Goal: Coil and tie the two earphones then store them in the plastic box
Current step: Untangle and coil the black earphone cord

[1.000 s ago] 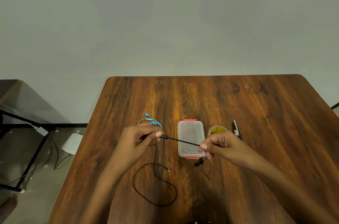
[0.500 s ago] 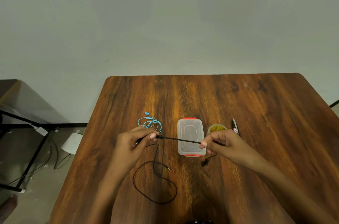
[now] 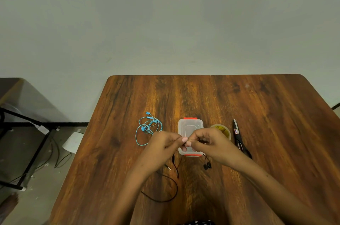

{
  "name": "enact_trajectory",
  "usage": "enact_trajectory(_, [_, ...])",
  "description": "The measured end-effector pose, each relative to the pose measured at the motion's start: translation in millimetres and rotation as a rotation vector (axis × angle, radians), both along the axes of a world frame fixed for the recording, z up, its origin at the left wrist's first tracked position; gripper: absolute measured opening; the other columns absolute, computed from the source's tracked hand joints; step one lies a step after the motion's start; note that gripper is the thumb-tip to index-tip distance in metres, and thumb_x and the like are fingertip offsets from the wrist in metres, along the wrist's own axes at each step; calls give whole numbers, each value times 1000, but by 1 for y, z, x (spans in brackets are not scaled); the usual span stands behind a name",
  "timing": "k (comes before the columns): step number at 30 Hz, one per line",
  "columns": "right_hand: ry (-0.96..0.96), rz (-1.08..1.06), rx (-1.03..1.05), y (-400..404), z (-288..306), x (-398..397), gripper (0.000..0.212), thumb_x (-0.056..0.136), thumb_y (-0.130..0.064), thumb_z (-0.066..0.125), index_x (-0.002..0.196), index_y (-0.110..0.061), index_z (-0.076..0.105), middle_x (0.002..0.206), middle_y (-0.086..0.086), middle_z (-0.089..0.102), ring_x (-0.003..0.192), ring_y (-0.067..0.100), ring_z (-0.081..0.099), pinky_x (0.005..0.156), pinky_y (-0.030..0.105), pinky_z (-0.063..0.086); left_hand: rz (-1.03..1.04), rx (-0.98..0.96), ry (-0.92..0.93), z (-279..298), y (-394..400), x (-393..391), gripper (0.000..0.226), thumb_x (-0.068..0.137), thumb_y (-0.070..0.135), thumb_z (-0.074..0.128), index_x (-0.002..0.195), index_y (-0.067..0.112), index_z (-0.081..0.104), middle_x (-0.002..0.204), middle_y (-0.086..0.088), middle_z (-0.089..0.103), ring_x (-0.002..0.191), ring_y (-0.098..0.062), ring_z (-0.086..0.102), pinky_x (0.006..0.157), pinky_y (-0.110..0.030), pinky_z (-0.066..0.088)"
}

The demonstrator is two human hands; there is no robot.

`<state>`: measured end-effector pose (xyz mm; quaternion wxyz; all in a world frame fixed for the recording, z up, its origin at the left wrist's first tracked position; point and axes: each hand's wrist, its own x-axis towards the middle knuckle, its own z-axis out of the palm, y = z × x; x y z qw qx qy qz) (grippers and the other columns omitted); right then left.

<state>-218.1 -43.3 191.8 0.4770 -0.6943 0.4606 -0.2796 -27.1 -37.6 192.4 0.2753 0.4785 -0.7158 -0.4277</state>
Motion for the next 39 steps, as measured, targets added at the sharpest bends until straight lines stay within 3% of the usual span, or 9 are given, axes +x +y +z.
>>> enact_trajectory(4, [-25, 18, 26, 0, 0, -5, 12, 88, -16, 64, 79, -21, 70, 64, -12, 65, 65, 0, 60, 63, 16, 47, -17, 10, 20, -3, -4, -1, 22, 93, 24, 58, 77, 15, 71, 64, 11, 65, 61, -4, 60, 61, -18, 46])
enact_trajectory(7, [-51, 35, 96, 1, -3, -15, 11, 87, -18, 65, 80, -12, 70, 65, -7, 65, 66, 2, 62, 64, 16, 47, -55, -24, -7, -1, -2, 3, 22, 93, 25, 58, 74, 19, 67, 63, 15, 61, 60, 0, 56, 59, -14, 41])
enact_trajectory(10, [-81, 0, 163, 1, -9, -34, 27, 84, -29, 62, 84, -3, 70, 67, -4, 66, 66, 6, 61, 66, 22, 48, 5, -73, 14, 0, -4, 18, 24, 92, 24, 57, 73, 14, 67, 65, 20, 63, 64, 1, 59, 61, -10, 41])
enact_trajectory(15, [-113, -21, 235, 4, -16, -51, 22, 84, -27, 61, 84, -7, 71, 68, -2, 65, 67, 8, 60, 65, 20, 48, 29, -132, -6, -3, -3, 29, 22, 90, 29, 56, 72, 23, 65, 70, 15, 65, 67, 0, 61, 63, -9, 41])
enact_trajectory(19, [-123, -30, 239, 3, -14, -48, 28, 84, -30, 60, 84, -4, 70, 67, -3, 64, 66, 6, 58, 64, 18, 46, 60, -169, -22, -9, -4, 30, 26, 89, 34, 54, 71, 19, 66, 75, 9, 66, 70, -5, 62, 63, -14, 45])
enact_trajectory(31, [-120, -63, 265, 1, -17, -41, 28, 94, -17, 52, 86, 4, 69, 54, -5, 58, 52, 5, 52, 54, 14, 42, 87, -332, -66, -13, -5, 33, 27, 90, 36, 50, 70, 23, 62, 67, 14, 62, 68, -3, 61, 63, -7, 40])
enact_trajectory(35, [-76, -75, 242, -1, -18, -37, 27, 95, -18, 52, 79, -3, 68, 53, -6, 58, 52, 2, 53, 54, 12, 41, 52, -281, -165, -23, -9, 42, 35, 89, 43, 47, 78, 20, 71, 75, 9, 71, 75, -3, 66, 66, -12, 48])
enact_trajectory(37, [-55, -80, 219, -2, -18, -34, 25, 94, -19, 53, 77, -8, 68, 54, -7, 60, 55, 1, 55, 57, 14, 43, 50, -306, -224, -28, -11, 43, 35, 90, 42, 52, 100, 18, 74, 98, 8, 74, 92, 1, 66, 78, -17, 52])
enact_trajectory(39, [-46, -74, 206, -3, -20, -29, 27, 94, -18, 54, 79, -1, 68, 54, -10, 61, 56, 0, 56, 58, 15, 44, 77, -267, -143, -26, -10, 31, 29, 92, 31, 57, 116, 18, 68, 115, 9, 68, 106, 8, 58, 86, -9, 47])
